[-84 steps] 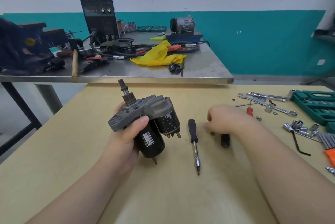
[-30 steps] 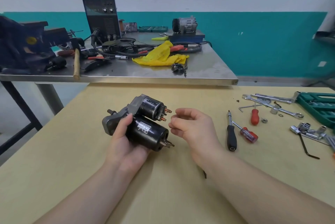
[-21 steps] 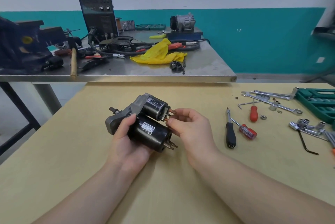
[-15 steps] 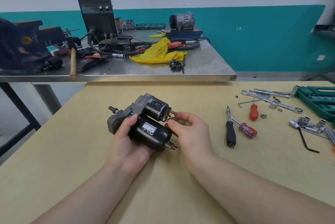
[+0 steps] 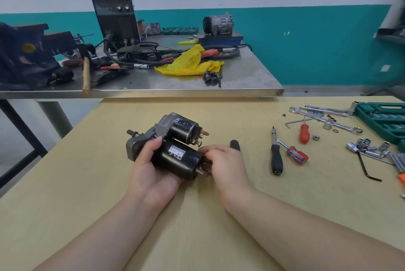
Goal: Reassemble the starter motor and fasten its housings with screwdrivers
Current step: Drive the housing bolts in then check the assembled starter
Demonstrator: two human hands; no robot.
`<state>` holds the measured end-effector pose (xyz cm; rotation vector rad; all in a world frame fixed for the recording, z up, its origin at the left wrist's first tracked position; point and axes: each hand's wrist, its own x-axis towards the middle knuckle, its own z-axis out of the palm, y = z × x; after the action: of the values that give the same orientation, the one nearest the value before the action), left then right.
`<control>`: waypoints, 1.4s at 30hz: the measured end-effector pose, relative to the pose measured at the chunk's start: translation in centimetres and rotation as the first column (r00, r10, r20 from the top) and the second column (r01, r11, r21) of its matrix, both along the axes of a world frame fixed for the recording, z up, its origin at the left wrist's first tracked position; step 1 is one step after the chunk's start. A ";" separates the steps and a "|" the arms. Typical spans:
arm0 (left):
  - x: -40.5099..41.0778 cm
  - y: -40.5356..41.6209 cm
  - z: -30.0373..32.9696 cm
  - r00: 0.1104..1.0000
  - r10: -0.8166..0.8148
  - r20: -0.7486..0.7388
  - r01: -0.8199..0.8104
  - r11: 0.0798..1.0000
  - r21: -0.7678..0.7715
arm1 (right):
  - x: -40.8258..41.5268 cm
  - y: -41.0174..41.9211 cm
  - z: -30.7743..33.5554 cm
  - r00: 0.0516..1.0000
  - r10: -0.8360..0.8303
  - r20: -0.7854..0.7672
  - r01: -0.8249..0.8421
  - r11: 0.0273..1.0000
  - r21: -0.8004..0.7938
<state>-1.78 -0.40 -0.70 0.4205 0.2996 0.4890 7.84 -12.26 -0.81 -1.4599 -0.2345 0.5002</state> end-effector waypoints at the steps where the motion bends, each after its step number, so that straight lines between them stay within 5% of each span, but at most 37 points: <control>1: 0.0 0.0 0.0 1.000 0.002 -0.002 -0.002 1.000 0.004 | 0.1 0.0 0.0 1.000 0.002 0.007 -0.002 1.000 -0.023; 19: 0.0 0.0 0.2 1.000 0.010 -0.013 -0.010 1.000 0.009 | -0.3 -0.4 0.9 0.982 0.167 0.092 -0.147 0.970 -0.194; 23: 0.0 0.0 0.1 1.000 -0.021 0.002 0.021 1.000 0.020 | -0.5 -0.5 1.2 0.994 0.098 0.050 -0.093 0.992 -0.087; 42: 0.0 0.1 0.0 0.999 -0.034 0.013 0.034 0.999 0.003 | -0.8 -0.9 1.6 0.991 0.131 0.042 -0.128 0.989 -0.070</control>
<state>-1.80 -0.32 -0.68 0.4240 0.2790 0.4590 7.05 -13.15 0.77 -1.5290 -0.3536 0.5845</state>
